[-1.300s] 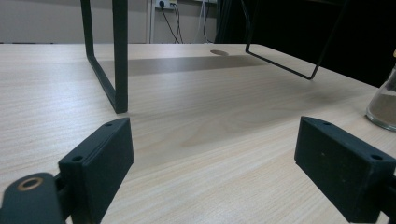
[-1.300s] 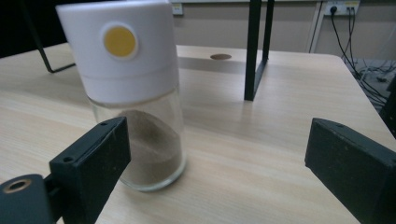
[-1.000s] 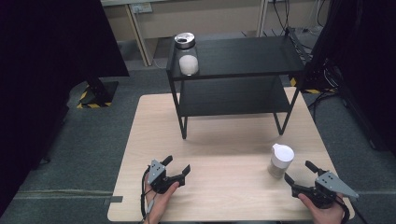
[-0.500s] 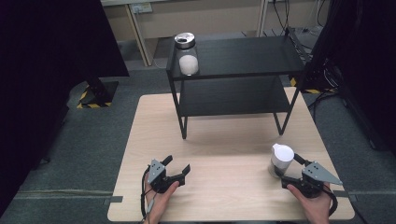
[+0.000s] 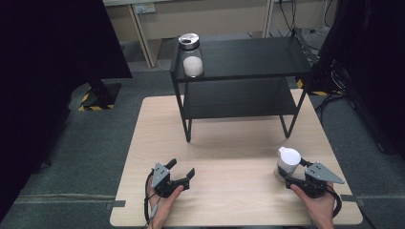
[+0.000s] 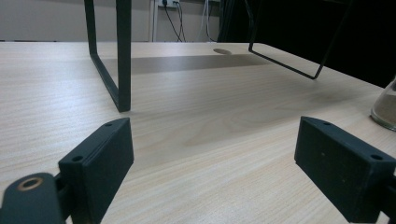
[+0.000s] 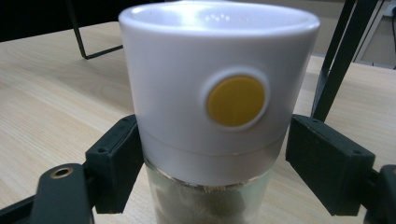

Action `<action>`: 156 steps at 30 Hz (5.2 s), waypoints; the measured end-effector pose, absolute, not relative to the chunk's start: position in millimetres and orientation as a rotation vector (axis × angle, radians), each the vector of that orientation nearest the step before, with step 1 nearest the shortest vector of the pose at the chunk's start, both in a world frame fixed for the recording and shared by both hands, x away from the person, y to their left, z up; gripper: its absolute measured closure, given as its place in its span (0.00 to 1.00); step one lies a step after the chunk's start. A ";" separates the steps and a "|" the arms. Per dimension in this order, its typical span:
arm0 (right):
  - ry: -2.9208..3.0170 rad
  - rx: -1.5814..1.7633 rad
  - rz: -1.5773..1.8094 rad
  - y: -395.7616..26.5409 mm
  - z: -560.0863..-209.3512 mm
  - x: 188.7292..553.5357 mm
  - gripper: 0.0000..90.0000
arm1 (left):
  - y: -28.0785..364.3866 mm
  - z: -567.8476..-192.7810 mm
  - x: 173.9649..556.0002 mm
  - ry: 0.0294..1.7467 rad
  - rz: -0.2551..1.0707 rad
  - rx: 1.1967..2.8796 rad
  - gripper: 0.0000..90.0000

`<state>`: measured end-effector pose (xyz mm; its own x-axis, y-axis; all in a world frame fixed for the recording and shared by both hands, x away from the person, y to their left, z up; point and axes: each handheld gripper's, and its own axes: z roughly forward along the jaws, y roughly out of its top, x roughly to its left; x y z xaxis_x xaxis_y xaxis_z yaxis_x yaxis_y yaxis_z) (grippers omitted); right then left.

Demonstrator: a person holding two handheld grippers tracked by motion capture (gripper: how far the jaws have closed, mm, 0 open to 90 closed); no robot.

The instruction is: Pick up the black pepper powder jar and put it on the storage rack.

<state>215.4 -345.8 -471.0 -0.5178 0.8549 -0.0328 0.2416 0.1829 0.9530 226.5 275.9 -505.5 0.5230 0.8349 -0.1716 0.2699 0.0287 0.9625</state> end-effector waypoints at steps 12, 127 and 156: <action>1.881 1.023 1.357 -342.7 -475.6 217.2 0.34 | 275.1 -505.5 226.0 0.982 0.578 1.532 0.12; 1.476 0.756 1.621 -323.7 -342.8 235.8 0.34 | 274.3 -504.9 226.1 0.993 0.578 1.530 0.12; 1.437 0.770 1.616 -316.7 -319.2 249.1 0.34 | 273.9 -504.8 225.9 0.992 0.580 1.531 0.12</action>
